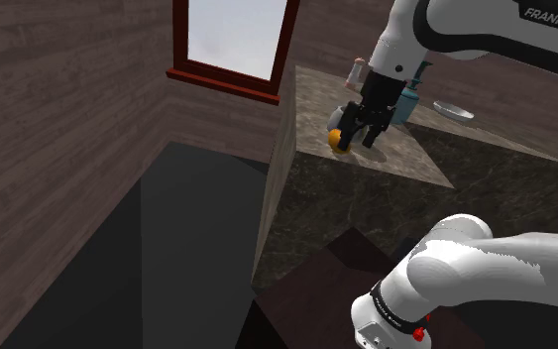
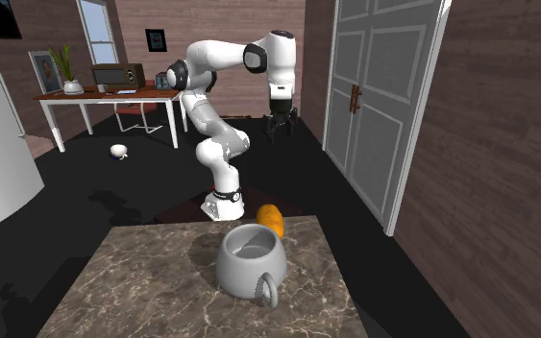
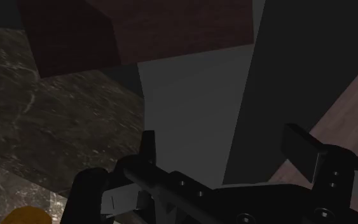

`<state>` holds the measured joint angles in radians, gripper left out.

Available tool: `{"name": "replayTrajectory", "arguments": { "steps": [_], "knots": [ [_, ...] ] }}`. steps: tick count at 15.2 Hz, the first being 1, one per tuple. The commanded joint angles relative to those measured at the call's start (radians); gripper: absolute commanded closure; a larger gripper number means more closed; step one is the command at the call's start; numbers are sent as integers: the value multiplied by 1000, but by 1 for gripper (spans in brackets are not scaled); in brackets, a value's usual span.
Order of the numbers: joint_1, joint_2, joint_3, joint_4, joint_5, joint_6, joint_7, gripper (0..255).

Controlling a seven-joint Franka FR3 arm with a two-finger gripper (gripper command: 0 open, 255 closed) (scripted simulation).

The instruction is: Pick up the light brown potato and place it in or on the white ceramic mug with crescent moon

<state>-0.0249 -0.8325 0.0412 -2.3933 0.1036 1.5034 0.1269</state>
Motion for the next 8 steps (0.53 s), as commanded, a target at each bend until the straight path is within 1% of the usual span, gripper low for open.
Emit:
{"name": "replayTrajectory", "arguments": {
  "steps": [1,8],
  "knots": [
    [0,0,0,0,0,0,0,0],
    [-98,268,63,84,-144,102,131,0]
  ]
}}
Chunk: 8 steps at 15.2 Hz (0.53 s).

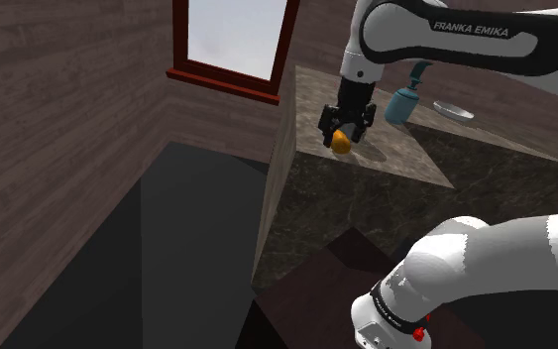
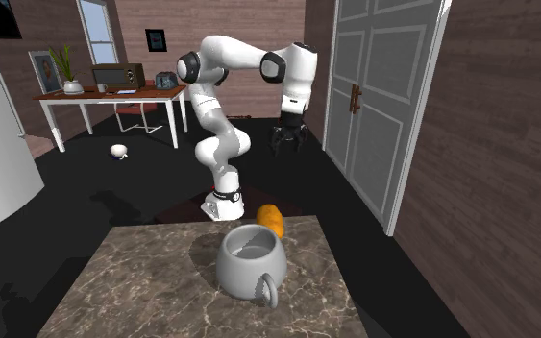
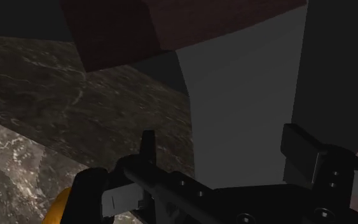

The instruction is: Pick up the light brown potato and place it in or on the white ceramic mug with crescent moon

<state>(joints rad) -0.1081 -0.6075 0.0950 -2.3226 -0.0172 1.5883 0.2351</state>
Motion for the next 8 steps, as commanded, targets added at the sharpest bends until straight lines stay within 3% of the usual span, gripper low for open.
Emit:
{"name": "replayTrajectory", "arguments": {
  "steps": [1,8],
  "knots": [
    [-29,81,16,29,-47,27,44,0],
    [-120,348,48,170,-225,49,209,0]
  ]
}}
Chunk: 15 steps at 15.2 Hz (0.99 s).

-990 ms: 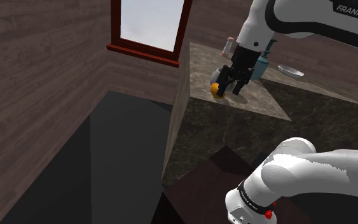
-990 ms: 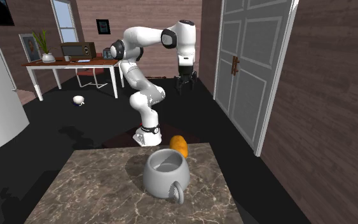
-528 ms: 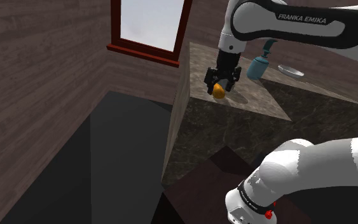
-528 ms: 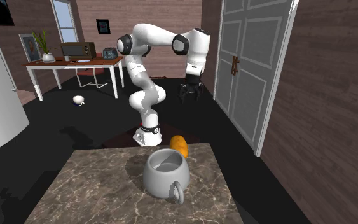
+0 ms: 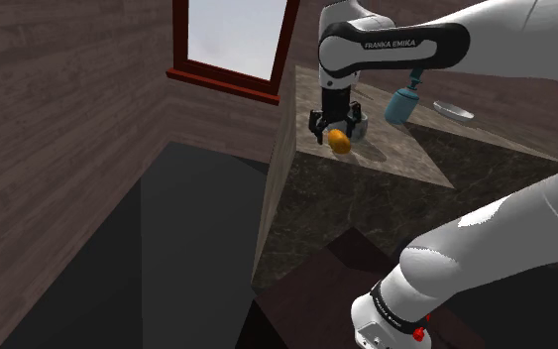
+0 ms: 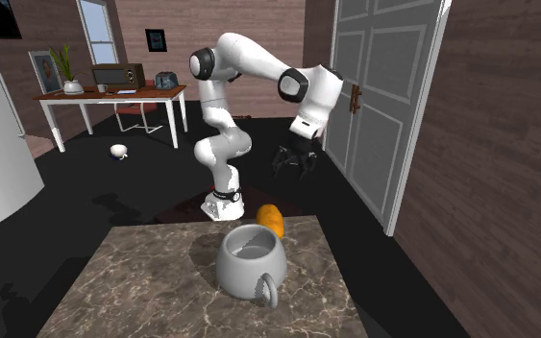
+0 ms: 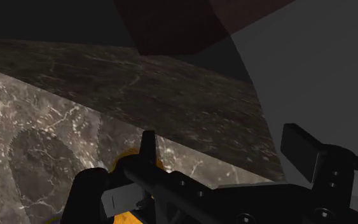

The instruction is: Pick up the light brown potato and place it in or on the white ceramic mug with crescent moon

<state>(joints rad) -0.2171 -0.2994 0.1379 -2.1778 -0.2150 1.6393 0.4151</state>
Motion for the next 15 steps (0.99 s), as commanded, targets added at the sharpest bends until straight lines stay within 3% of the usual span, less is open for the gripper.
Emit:
{"name": "replayTrajectory", "arguments": {
  "steps": [1,8,15],
  "knots": [
    [-22,77,7,49,-54,-6,53,0],
    [-76,321,-10,236,-230,-67,201,0],
    [-93,305,-28,136,-243,24,207,0]
  ]
}}
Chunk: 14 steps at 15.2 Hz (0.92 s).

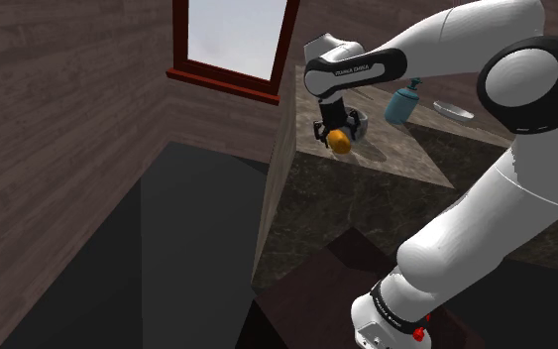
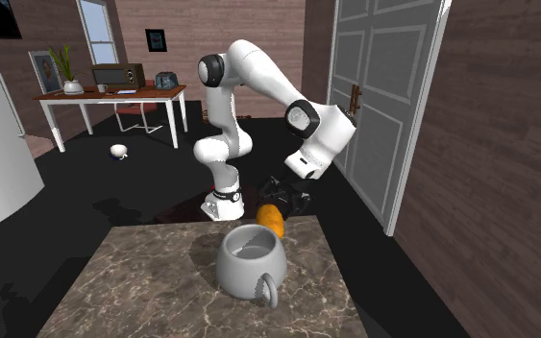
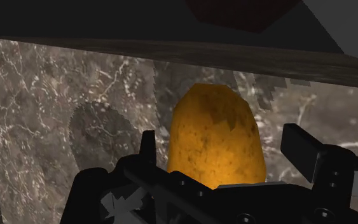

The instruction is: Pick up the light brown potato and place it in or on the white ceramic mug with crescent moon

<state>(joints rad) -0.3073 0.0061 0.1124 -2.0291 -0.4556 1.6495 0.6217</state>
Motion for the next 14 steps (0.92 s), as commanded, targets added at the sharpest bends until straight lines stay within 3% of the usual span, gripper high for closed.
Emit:
{"name": "replayTrajectory", "arguments": {
  "steps": [1,8,9,14],
  "knots": [
    [-5,-1,-4,-20,-4,21,1,0],
    [-5,-1,-5,-20,-4,21,1,0],
    [-5,-2,-4,-20,-4,21,1,255],
    [-5,-1,-5,-21,-4,21,1,255]
  ]
}}
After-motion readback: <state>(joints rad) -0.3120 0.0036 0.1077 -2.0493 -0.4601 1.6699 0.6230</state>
